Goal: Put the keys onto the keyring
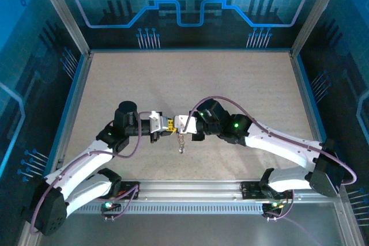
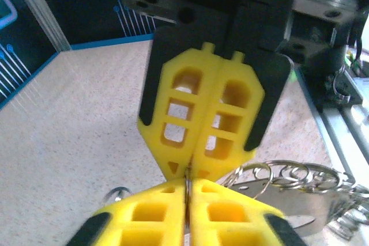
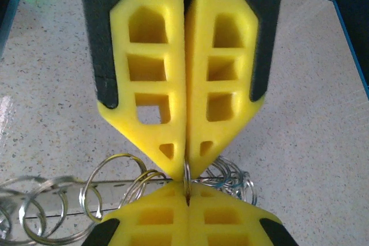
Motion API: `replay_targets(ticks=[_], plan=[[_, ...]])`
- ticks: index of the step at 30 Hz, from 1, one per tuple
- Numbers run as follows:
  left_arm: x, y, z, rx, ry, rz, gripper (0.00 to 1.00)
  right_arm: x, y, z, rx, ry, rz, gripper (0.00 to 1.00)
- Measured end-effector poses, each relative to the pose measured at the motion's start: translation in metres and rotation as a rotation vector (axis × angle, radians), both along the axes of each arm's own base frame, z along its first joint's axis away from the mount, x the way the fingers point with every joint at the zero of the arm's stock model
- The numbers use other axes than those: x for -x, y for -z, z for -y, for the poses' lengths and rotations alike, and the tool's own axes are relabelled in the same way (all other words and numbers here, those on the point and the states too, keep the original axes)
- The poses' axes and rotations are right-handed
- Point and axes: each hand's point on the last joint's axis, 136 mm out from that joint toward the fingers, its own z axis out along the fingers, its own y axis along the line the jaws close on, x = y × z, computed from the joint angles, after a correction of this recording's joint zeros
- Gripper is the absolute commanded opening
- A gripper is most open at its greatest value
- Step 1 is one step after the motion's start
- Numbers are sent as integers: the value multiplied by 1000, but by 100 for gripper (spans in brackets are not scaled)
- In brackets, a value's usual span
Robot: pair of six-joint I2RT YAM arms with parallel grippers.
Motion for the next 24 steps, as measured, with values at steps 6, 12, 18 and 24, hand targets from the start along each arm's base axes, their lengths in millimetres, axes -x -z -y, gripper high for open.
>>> replay_targets(ticks=[6, 12, 18, 24], plan=[[5, -3, 1, 1, 18, 11, 0, 6, -2, 3, -76, -31, -16, 22], [15, -17, 4, 66, 70, 34, 0, 9, -26, 22, -234, -42, 22, 30], [25, -26, 7, 128, 127, 26, 0, 20, -27, 32, -312, -73, 15, 35], [27, -38, 7, 174, 143, 38, 0, 32, -19, 34, -372, -86, -31, 37]])
